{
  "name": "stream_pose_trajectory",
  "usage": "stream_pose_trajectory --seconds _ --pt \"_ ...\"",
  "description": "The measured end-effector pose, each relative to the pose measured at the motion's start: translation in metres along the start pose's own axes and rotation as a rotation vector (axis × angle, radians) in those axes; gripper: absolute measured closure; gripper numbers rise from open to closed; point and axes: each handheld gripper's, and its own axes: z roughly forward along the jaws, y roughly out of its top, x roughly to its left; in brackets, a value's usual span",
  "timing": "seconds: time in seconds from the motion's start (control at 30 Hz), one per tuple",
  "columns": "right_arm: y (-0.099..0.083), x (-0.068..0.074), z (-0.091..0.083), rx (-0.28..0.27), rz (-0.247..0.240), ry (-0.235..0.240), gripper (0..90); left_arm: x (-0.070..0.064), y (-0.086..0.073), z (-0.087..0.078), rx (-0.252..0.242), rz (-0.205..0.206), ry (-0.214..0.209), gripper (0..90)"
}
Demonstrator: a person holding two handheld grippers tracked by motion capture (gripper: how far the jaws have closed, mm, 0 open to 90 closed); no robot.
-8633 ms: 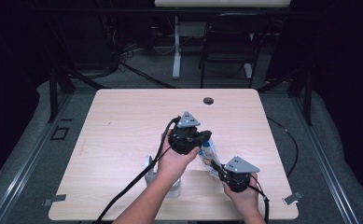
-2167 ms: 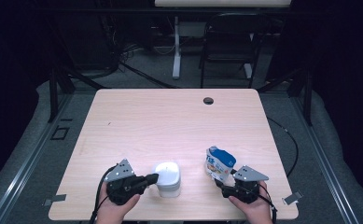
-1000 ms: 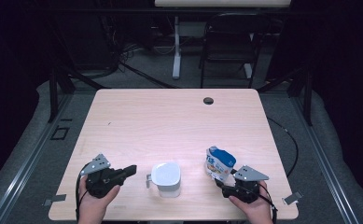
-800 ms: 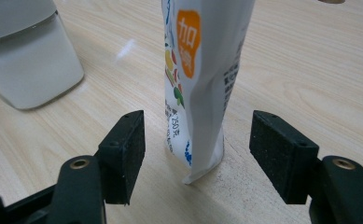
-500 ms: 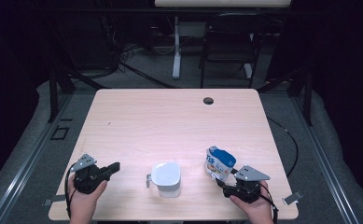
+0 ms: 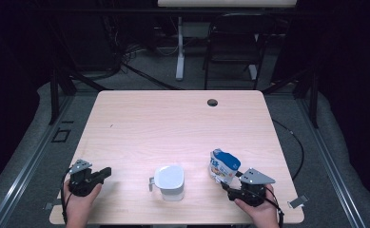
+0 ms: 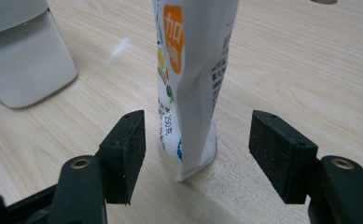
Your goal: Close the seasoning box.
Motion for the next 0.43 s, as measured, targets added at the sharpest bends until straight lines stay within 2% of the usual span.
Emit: stream_pose_trajectory --seconds 0.1,0.17,0.2,0.37,0.43 --pt "-0.001 -0.001 0.001 0.0 0.001 0.004 36.0 0.007 -0.002 -0.003 -0.011 -0.024 0.025 83.4" --pt "0.0 -0.001 0.001 0.002 -0.003 0.003 36.0 0.011 -0.002 -0.004 -0.01 -0.041 0.033 78.9" --pt "0.0 -0.001 0.0 0.001 -0.005 0.002 36.0 0.012 -0.003 -0.003 -0.025 -0.049 0.044 76.4" --pt "-0.003 -0.002 -0.003 -0.005 -0.001 -0.005 36.0 0.02 0.0 -0.003 -0.041 -0.065 0.092 56.4" --pt "-0.004 -0.003 -0.005 -0.005 -0.003 -0.008 36.0 0.022 0.0 -0.002 -0.043 -0.076 0.085 52.1"
